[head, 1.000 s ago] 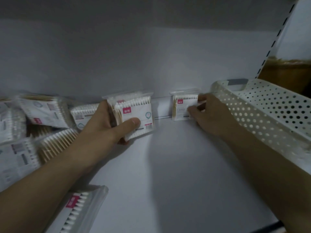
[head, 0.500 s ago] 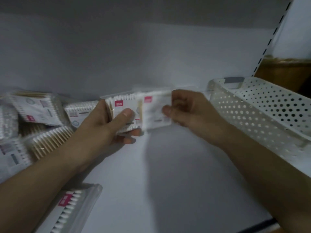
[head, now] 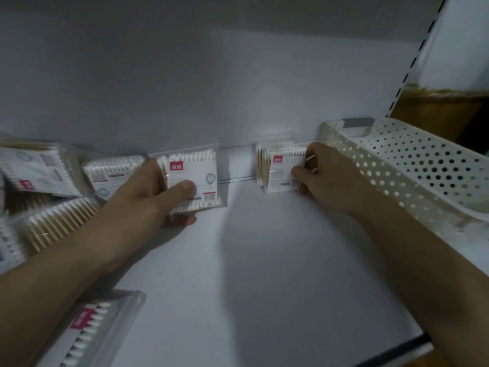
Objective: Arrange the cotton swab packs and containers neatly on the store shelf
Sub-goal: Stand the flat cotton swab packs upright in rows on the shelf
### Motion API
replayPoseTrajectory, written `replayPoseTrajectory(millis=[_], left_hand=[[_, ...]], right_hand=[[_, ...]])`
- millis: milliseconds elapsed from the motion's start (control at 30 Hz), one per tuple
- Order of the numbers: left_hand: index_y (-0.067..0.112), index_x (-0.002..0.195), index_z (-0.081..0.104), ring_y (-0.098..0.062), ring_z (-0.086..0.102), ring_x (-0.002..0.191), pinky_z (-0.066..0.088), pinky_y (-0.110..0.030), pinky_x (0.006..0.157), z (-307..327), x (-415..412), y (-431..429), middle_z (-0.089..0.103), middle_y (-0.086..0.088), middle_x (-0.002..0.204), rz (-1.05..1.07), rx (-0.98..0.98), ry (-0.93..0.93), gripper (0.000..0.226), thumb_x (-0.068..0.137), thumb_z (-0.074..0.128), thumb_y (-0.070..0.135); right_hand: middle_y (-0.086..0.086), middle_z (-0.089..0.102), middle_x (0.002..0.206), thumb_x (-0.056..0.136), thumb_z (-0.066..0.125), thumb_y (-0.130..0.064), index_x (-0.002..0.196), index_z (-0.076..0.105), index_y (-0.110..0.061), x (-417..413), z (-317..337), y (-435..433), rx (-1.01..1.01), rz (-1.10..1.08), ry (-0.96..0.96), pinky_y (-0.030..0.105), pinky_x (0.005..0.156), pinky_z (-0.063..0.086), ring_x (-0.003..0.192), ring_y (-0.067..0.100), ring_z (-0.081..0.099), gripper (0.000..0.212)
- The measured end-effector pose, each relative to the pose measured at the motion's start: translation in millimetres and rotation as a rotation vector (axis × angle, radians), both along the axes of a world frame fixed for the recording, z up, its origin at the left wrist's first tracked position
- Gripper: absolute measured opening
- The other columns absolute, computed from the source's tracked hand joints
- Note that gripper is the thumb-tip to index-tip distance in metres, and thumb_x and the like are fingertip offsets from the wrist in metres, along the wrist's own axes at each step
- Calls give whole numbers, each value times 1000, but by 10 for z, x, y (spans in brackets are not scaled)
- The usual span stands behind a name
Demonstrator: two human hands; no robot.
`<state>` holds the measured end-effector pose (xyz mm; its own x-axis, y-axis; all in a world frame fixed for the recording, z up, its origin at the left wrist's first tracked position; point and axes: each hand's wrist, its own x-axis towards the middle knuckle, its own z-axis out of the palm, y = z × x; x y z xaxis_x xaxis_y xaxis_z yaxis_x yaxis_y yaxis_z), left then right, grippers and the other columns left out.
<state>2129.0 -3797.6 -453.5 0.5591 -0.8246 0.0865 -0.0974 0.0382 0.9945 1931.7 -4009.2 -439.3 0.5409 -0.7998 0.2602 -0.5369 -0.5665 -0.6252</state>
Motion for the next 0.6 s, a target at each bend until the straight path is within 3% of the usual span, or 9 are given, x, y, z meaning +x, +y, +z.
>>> replayPoseTrajectory(millis=[133, 233, 300, 367, 400, 467, 533, 600], left_hand=[[6, 107, 67, -17, 69, 76, 58, -23, 63, 0, -40, 13, 79, -8, 92, -54, -20, -112, 12, 96, 61, 5], [4, 109, 68, -6, 72, 73, 56, -18, 61, 4, -37, 31, 80, -2, 93, -86, -16, -176, 15, 96, 61, 3], [6, 111, 70, -14, 75, 80, 60, -23, 68, 2, -15, 35, 80, -2, 98, -86, 4, -241, 17, 96, 64, 7], [6, 110, 72, -27, 76, 88, 61, -33, 74, -3, -4, 38, 80, -5, 99, -81, 22, -266, 17, 95, 66, 10], [7, 109, 72, -29, 76, 91, 63, -35, 76, -3, -1, 37, 80, -4, 100, -80, 26, -269, 16, 94, 67, 11], [11, 108, 75, -24, 76, 97, 62, -40, 83, 5, 10, 39, 80, 0, 103, -101, 27, -290, 15, 93, 69, 10], [15, 107, 76, -18, 75, 101, 59, -37, 87, 16, 17, 43, 80, 3, 104, -129, 24, -334, 17, 92, 71, 9], [16, 111, 74, -18, 74, 104, 60, -36, 89, 28, 15, 39, 79, 2, 108, -162, -4, -323, 25, 87, 74, 10]], right_hand=[[2, 70, 75, 94, 68, -17, 104, 45, -25, 14, -45, 15, 49, 12, -117, 48, 74, 61, 65, 19, 72, 26], [3, 69, 74, 92, 71, -15, 100, 39, -29, 34, -82, 19, 40, -1, -169, 48, 71, 61, 61, 21, 70, 36], [6, 67, 73, 89, 73, -16, 95, 34, -31, 48, -93, 15, 24, -33, -191, 41, 65, 57, 59, 20, 67, 41], [2, 61, 72, 88, 74, -20, 99, 35, -24, 39, -47, 54, -90, -68, -152, 23, 58, 45, 58, 13, 58, 40], [-2, 57, 71, 87, 73, -22, 100, 36, -21, 27, 2, 108, -190, -84, -136, 16, 54, 39, 56, 8, 53, 39], [-6, 54, 66, 89, 70, -25, 99, 42, -20, 48, 103, 294, -327, -50, -193, 16, 50, 38, 52, 5, 51, 30], [-6, 61, 67, 88, 70, -28, 99, 51, -21, 136, 122, 499, -200, 146, -330, 24, 57, 47, 57, 5, 60, 23], [-8, 70, 83, 83, 75, -36, 104, 60, -28, 234, 62, 645, 40, 352, -331, 26, 66, 49, 73, 9, 67, 27]])
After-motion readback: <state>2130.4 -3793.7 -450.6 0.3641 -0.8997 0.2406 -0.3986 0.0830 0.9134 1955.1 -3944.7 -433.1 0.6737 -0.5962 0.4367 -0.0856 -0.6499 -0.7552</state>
